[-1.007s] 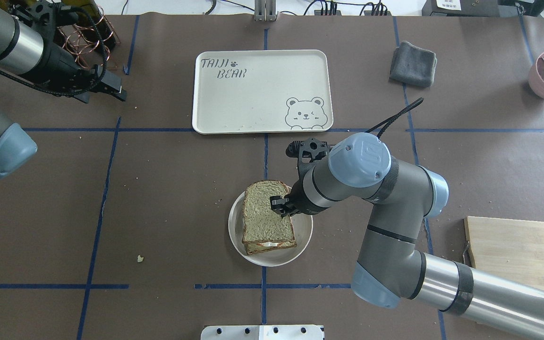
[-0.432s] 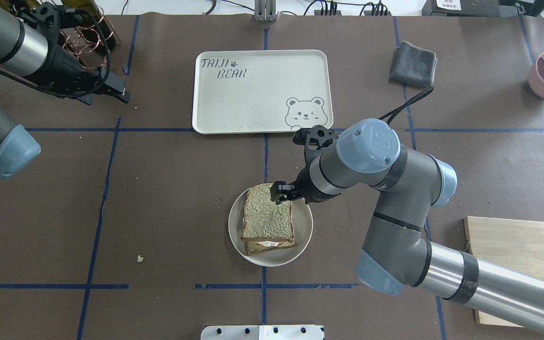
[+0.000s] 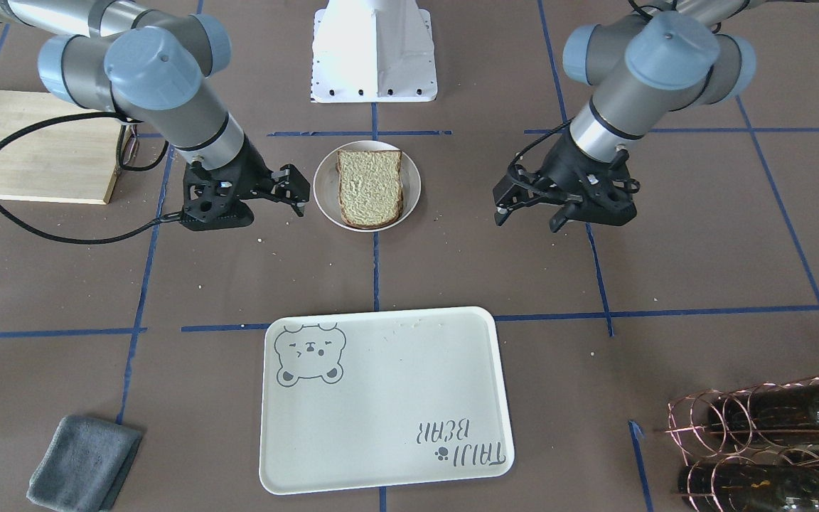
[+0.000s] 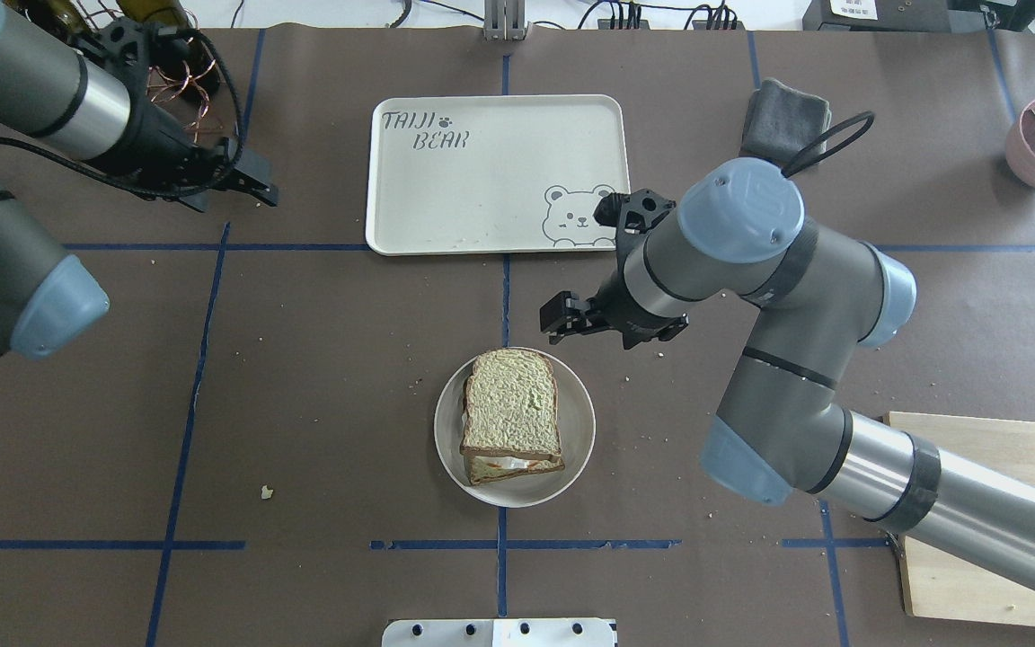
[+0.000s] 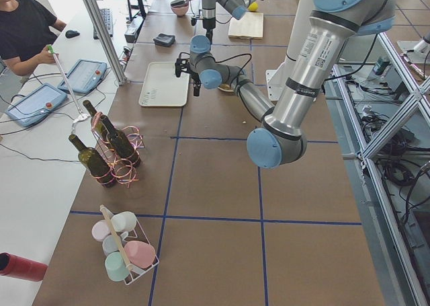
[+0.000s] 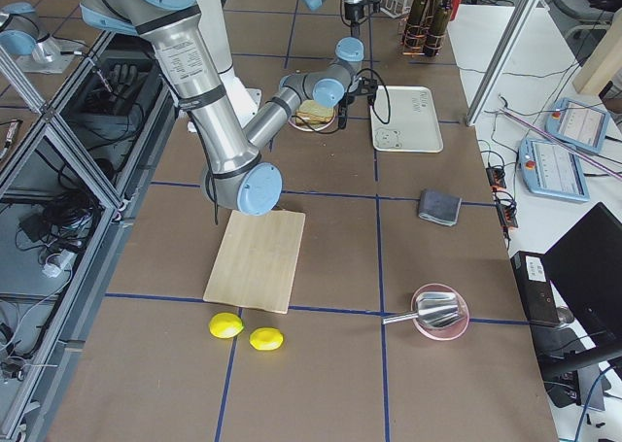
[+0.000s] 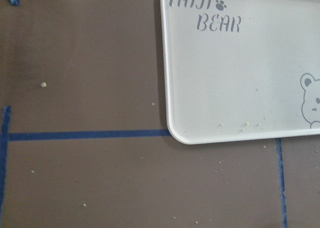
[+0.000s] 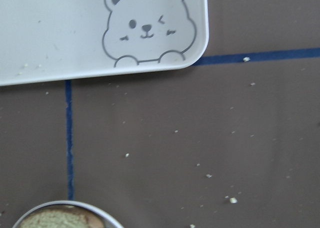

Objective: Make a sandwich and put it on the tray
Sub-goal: 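Withdraw the right gripper while the left gripper reaches to the plate rim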

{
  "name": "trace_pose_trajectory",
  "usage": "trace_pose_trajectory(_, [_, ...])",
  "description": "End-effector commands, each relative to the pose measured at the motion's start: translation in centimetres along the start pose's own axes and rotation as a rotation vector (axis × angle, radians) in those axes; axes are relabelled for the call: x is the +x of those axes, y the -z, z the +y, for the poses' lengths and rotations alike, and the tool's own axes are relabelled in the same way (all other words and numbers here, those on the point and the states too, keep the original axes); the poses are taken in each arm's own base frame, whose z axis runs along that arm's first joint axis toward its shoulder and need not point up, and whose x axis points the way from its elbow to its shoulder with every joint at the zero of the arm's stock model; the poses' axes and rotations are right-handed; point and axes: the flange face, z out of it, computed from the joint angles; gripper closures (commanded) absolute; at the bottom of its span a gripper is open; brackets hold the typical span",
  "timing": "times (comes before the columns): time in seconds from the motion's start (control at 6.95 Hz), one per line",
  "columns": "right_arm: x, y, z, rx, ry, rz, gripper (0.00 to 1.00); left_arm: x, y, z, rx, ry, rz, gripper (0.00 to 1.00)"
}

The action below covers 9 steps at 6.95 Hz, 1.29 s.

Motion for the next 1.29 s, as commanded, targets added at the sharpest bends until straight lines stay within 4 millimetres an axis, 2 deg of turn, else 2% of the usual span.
trace_pose_trajectory(0.0, [6.5,2.9,-3.2,-0.002,0.127,0.098,0.0,4.5,-5.2,6.9,-0.023,0.046,-0.014,0.17])
trace_pose_trajectory(0.29, [13.5,4.7,-5.9,0.022,0.187,0.15,0.0,6.3,-8.2,11.1,-0.051,0.058,-0.027,0.39])
trace_pose_trajectory(0.43, [16.2,5.5,-6.7,0.013,0.218,0.155,0.0,7.0,-9.2,12.9,-0.071,0.042,-0.027,0.49])
trace_pose_trajectory(0.58, [18.5,6.1,-7.8,0.003,0.227,0.152,0.0,7.3,-9.8,13.4,-0.077,0.039,-0.03,0.54])
trace_pose_trajectory(0.72, [21.1,7.0,-8.9,-0.002,0.219,0.148,0.0,7.2,-10.6,14.1,-0.091,0.037,-0.038,0.54])
trace_pose_trajectory(0.86, [22.7,7.8,-9.2,-0.003,0.247,0.145,0.0,7.8,-11.4,14.4,-0.099,0.032,-0.041,0.54])
trace_pose_trajectory(1.15, [24.0,8.1,-9.4,-0.004,0.237,0.146,0.0,8.7,-13.0,16.0,-0.128,0.018,-0.05,0.54])
